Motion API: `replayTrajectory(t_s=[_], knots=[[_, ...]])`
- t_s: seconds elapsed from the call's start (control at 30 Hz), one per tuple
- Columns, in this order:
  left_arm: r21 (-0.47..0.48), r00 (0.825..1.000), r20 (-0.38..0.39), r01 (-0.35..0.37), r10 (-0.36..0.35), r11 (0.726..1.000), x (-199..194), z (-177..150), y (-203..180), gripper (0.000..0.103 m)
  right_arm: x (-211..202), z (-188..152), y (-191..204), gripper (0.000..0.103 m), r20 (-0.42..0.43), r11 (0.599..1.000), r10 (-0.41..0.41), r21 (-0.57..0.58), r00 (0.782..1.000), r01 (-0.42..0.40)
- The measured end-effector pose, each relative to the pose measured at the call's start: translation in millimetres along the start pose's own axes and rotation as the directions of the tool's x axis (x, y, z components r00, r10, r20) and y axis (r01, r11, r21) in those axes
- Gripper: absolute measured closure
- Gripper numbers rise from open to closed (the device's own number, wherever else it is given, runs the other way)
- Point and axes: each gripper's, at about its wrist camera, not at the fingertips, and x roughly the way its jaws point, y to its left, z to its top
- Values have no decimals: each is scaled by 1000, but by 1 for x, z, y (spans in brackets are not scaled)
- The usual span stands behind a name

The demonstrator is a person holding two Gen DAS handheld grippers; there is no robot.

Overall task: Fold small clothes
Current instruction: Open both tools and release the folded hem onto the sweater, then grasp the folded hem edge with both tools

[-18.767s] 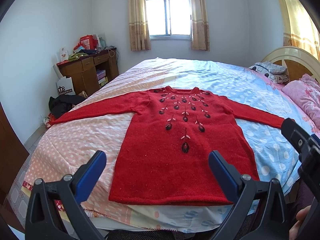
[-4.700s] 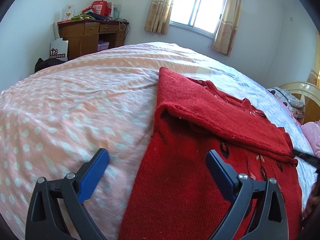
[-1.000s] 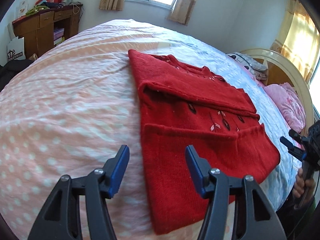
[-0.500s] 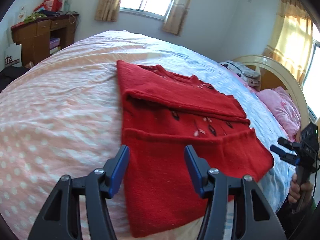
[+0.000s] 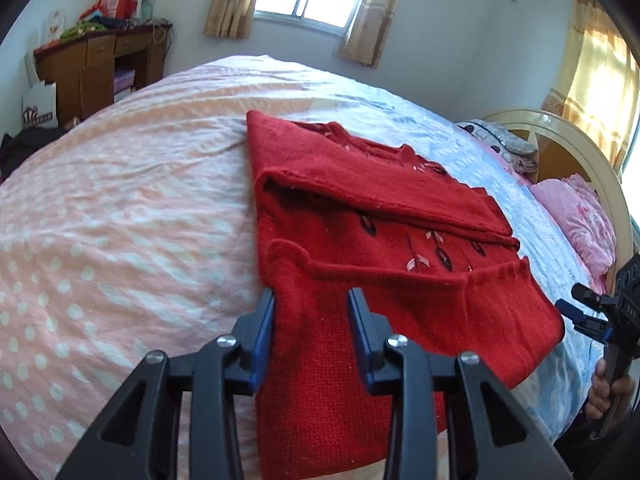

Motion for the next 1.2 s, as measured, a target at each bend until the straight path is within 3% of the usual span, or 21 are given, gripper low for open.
replayTrajectory(t_s=[0.13, 0.3, 0.4, 0.5, 0.57, 0.63, 0.73, 0.83, 0.93, 1.13, 1.2], knots=[[17, 1000, 14, -7, 7, 1000, 1, -4, -3, 68, 1, -1, -2, 34, -3, 1000, 2, 9, 1000, -2], [126, 992, 129, -17, 0, 992, -20, -11, -22, 74, 1, -2, -4, 34, -9, 1000, -1, 11, 1000, 1], [181, 996, 74, -67, 54, 981, -5, -12, -30, 73, 3, -2, -9, 34, -16, 999, 8, 37, 1000, -7], [149, 998, 20, -68, 66, 986, 10, -12, -22, 73, 3, -2, -10, 34, -14, 999, 14, 46, 1000, -14], [119, 998, 19, -56, 55, 991, 10, -9, -16, 62, 1, -2, -8, 34, -13, 999, 12, 35, 1000, -12], [74, 998, 2, -60, 60, 995, 13, -4, -7, 59, 1, -2, -8, 34, -15, 999, 11, 31, 1000, -11], [13, 1000, -3, -3, 3, 1000, 11, -4, 3, 60, -1, -2, -9, 34, -10, 1000, 7, 30, 1000, -7], [9, 1000, -14, 28, -28, 1000, 12, -4, 3, 67, -7, 0, -12, 34, 14, 1000, -11, 18, 1000, 11], [28, 999, -15, 43, -43, 999, 14, 1, -5, 94, -9, 8, -11, 34, 21, 999, -46, -13, 999, 46], [62, 999, 42, 26, -29, 998, 9, 0, -16, 94, 5, 24, 1, 34, 18, 988, -86, -129, 996, 88], [78, 999, 28, 35, -38, 996, 13, -3, -19, 93, 16, 27, 7, 34, 11, 976, -122, -182, 992, 122]])
